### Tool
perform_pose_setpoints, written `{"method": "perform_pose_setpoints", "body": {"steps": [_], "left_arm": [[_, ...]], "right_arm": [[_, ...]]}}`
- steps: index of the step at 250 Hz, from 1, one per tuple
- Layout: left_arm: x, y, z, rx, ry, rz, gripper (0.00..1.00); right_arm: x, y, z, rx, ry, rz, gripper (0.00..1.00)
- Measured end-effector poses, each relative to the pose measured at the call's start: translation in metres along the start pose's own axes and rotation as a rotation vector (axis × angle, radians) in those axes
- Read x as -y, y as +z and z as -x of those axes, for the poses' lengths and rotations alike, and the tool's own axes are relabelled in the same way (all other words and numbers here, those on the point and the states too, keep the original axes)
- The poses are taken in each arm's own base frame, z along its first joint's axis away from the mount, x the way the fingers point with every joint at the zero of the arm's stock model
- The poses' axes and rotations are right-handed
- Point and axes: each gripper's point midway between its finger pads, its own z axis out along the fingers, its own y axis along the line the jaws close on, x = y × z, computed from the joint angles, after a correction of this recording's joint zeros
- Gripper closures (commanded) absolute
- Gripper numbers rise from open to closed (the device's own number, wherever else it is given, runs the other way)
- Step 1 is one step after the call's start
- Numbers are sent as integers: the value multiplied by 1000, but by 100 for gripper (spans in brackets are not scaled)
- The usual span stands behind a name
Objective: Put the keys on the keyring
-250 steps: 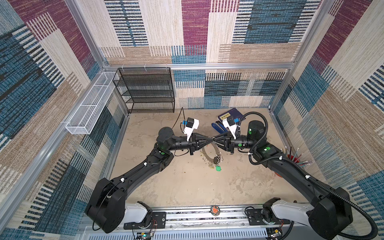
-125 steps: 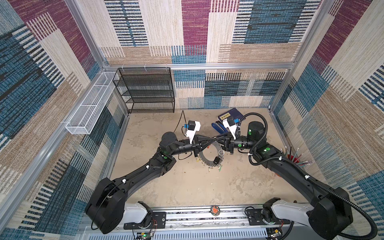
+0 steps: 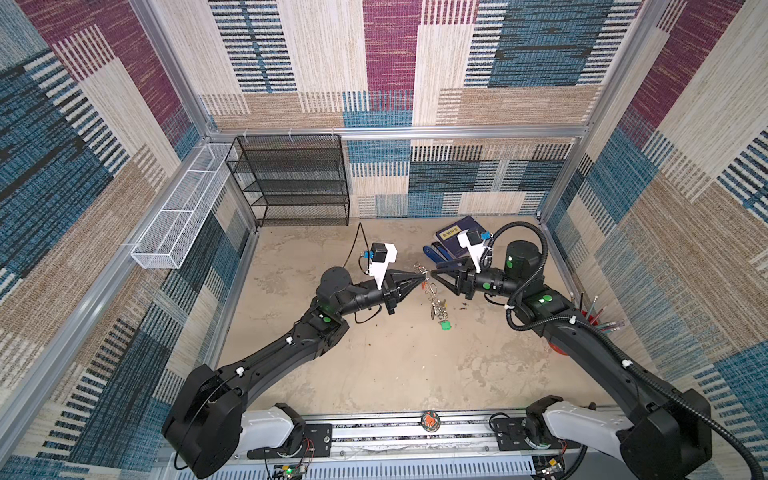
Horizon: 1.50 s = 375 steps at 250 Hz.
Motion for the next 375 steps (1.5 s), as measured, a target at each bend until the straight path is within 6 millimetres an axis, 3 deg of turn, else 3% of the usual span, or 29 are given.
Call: {"method": "perform_pose_setpoints", "body": {"steps": [46,77,121,217,308,375], "left_arm": [[-4,0,-3,-10,-1,20,100],[-7,0,-2,-2,1,35,100],[-8,0,-7,-5,-5,33,100],[-2,2,-6,10,-10,-15,100],[2,4,-9,37,-32,-65,100],[-2,6,-11,76,-101,-82,100]], "right_arm": [[-4,-9,6,21,-13,-12,51],[-9,-17,11,43,-22,-6,45],[-17,-14,8,31,-23,58,43],[-28,-5,2,3,-13,188,66],[-34,2,-4,-21,-7,254,73],[-38,2,-7,-24,-9,282,100]]}}
